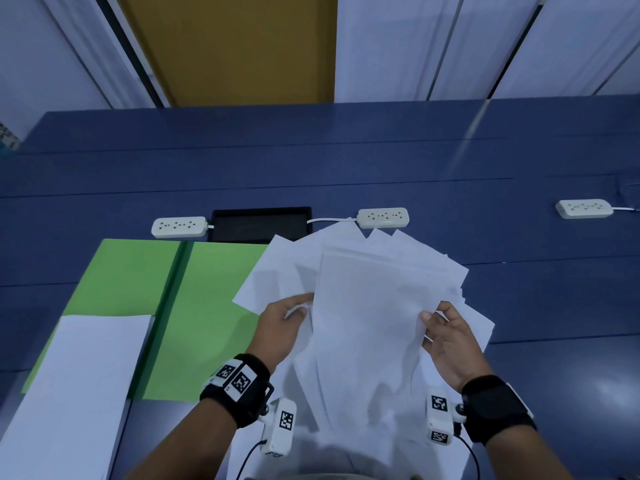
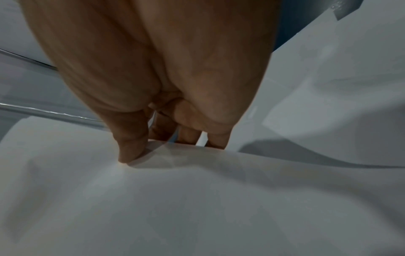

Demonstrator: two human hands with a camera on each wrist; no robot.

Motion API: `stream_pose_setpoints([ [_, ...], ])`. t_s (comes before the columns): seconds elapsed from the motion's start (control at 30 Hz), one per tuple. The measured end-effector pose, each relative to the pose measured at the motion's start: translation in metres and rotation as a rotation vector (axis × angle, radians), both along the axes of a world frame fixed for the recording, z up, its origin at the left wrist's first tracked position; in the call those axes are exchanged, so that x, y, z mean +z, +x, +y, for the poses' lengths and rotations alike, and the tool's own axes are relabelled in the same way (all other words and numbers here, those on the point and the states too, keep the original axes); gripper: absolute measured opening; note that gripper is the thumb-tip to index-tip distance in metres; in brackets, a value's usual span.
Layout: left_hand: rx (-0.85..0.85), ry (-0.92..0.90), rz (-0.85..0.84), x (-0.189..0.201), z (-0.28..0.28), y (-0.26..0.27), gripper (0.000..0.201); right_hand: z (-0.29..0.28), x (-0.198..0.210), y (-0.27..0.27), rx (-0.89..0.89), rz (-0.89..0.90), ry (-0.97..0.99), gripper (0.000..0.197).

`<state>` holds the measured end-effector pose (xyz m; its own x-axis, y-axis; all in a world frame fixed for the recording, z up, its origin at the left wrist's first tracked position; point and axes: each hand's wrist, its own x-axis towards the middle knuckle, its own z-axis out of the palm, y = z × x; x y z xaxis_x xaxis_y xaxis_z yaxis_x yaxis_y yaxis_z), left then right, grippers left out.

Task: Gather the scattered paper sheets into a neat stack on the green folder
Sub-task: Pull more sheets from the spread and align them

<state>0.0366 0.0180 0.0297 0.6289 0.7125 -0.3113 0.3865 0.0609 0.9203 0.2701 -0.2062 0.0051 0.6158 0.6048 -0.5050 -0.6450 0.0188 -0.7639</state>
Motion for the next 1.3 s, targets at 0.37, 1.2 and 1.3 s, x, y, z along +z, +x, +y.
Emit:
stream_pose_setpoints([
  [0.37,-0.144,-0.346,-0.268,0.024,-0.010,0.008,0.042,0.003,0.001,-0.006,0.010,0.004,-0.078,0.015],
  [1.2,-0.086,-0.311,-0.266,0.033,-0.027,0.016,0.019,0.017,-0.014,-0.036,0.034,0.269,-0.040,0.022],
  [1.3,-0.211,-0.496,-0.392,0.045,-0.020,0.014,0.020,0.014,-0.002,-0.029,0.140,0.159,0.000,0.031],
])
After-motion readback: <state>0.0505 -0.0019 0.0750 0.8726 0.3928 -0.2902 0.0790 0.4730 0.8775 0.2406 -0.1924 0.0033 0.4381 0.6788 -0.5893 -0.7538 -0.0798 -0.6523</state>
